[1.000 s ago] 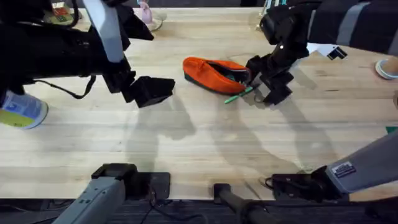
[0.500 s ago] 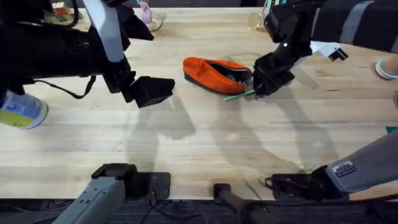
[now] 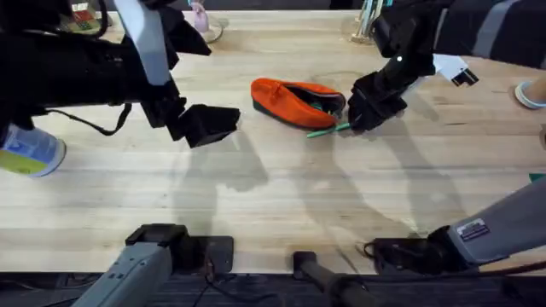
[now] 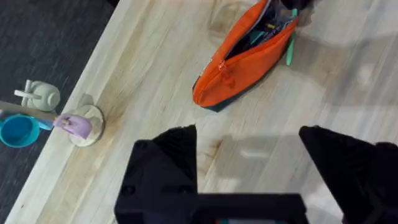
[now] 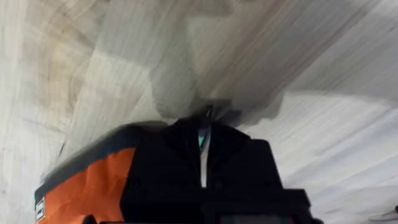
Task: Unzip the bag, pick up the pens from the table one at a time and place them inside, then zip the bag closed.
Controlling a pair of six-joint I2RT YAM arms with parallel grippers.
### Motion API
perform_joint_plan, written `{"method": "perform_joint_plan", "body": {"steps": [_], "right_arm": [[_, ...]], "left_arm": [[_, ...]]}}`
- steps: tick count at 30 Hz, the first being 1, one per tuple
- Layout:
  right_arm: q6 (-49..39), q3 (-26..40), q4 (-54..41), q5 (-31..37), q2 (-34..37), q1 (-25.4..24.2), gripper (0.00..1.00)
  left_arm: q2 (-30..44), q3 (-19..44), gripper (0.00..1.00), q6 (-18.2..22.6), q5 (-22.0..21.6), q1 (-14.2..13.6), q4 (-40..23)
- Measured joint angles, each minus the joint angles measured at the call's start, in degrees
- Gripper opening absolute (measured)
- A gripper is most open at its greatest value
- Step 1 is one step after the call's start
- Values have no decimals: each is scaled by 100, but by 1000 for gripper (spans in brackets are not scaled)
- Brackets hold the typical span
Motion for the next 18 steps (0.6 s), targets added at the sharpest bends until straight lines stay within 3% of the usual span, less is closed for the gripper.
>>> {"method": "perform_joint_plan", "body": {"steps": [18], "right_arm": [[-747, 133, -120, 298, -385, -246, 32]], "left_arm": [[0, 0, 993, 0, 0, 0, 0]]}}
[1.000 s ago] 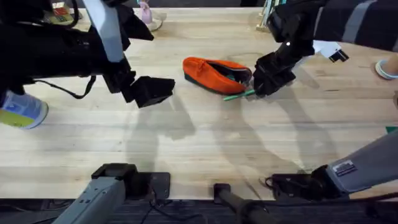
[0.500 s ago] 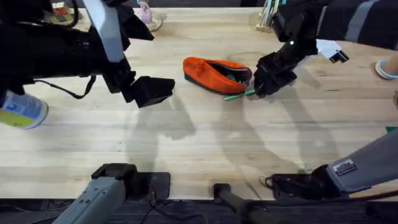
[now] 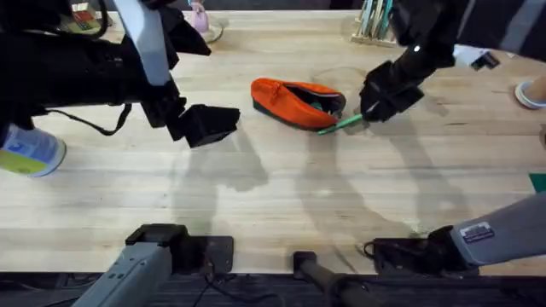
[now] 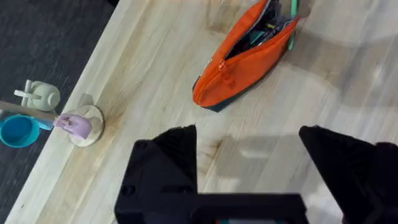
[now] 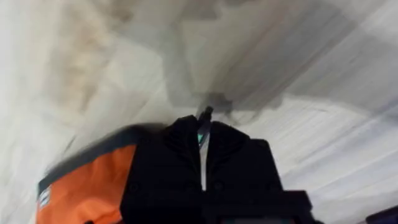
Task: Unzip the bag, pick up the pens from the table one at a time and place them inside, then zip the bag closed.
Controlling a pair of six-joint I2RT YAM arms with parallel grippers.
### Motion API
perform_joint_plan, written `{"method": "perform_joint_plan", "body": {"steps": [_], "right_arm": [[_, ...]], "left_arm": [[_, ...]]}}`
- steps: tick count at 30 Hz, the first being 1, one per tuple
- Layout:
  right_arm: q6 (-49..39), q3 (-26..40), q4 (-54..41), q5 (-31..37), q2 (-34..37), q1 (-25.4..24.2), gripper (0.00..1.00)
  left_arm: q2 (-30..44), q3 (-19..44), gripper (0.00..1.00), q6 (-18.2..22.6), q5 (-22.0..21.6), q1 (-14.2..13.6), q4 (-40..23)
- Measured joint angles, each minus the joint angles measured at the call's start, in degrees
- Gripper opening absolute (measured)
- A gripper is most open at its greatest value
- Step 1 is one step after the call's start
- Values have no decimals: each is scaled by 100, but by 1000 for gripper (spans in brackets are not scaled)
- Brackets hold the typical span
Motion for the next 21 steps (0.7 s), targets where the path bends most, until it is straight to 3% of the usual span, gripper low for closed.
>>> {"method": "perform_joint_plan", "body": {"steps": [21], "right_arm": [[-1250, 438, 15, 172, -1457, 0, 32]], "left_arm": [[0, 0, 993, 2, 0, 0, 0]]}}
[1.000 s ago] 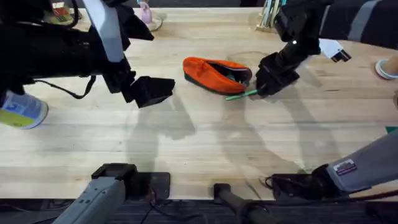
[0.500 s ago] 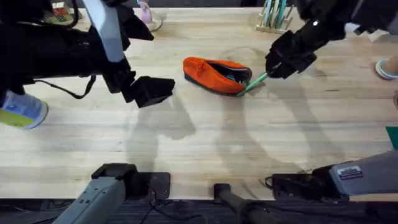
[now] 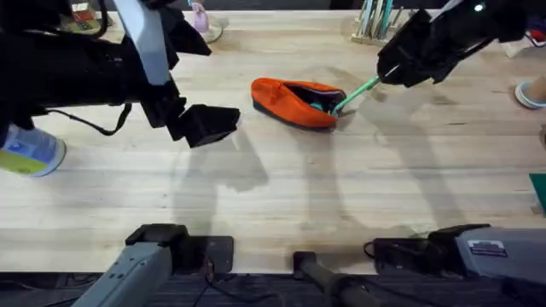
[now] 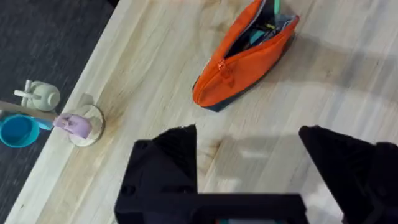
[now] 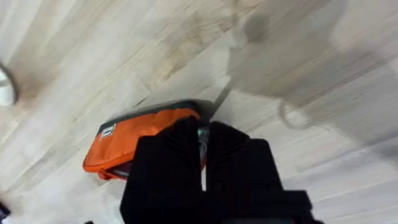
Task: Unzip the bag, pick up the pens from the table one at a time and place them inside, then zip the bag closed.
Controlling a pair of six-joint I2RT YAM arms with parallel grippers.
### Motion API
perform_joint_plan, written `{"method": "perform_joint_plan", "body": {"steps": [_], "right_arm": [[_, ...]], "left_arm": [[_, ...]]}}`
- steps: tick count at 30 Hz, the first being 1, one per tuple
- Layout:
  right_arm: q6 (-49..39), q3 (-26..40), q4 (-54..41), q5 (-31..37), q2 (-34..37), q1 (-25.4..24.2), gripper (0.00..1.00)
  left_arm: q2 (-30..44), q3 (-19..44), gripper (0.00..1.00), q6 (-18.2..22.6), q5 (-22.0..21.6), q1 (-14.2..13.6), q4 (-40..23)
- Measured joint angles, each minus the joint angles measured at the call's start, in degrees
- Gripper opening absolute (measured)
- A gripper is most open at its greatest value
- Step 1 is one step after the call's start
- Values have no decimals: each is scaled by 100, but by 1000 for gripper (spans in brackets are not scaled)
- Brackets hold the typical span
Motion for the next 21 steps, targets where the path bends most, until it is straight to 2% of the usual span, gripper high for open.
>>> {"method": "perform_joint_plan", "body": {"steps": [15, 21], "right_arm": [[-112, 11, -17, -34, -894, 0, 32], [-112, 35, 93, -542, -923, 0, 32]], "left_arm": [[0, 0, 993, 0, 0, 0, 0], [0, 0, 993, -2, 0, 0, -2]]}}
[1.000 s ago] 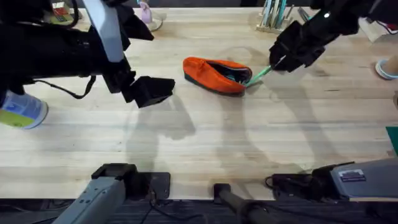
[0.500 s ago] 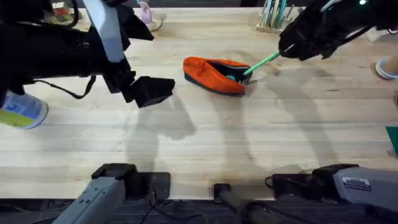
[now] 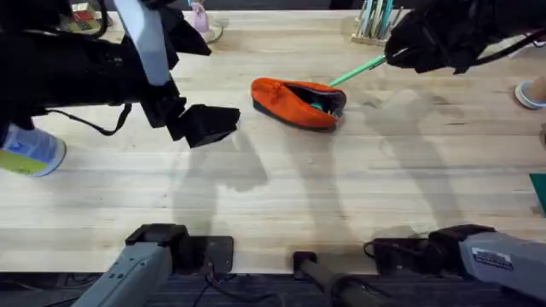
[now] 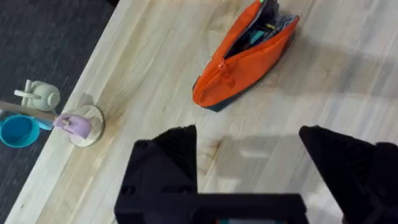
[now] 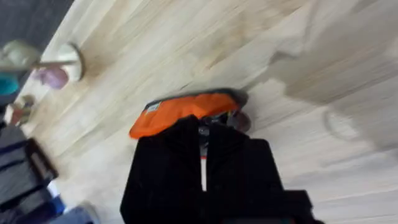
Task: Unzip the bag, pick up the pens from the table one at a time and place them inside, then zip the bag closed.
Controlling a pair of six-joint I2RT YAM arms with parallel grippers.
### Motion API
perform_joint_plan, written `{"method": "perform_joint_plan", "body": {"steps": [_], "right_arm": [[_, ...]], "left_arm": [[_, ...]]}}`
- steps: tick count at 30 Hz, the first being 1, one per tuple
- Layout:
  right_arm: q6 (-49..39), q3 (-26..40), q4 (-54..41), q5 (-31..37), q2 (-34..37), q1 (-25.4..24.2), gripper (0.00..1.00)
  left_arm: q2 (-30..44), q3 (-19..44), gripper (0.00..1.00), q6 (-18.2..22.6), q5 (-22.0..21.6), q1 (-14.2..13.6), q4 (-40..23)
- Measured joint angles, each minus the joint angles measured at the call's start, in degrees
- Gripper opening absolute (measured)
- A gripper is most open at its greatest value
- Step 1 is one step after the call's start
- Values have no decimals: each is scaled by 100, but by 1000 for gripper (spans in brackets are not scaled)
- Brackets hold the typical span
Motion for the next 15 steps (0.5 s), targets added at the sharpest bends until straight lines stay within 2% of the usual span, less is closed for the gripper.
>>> {"method": "perform_joint_plan", "body": {"steps": [5, 15], "right_arm": [[180, 0, 22, -358, 0, 0, 32], [2003, 0, 21, -433, 0, 5, 34]], "left_arm": [[0, 0, 993, 1, 2, 0, 2], [0, 0, 993, 2, 1, 0, 2]]}}
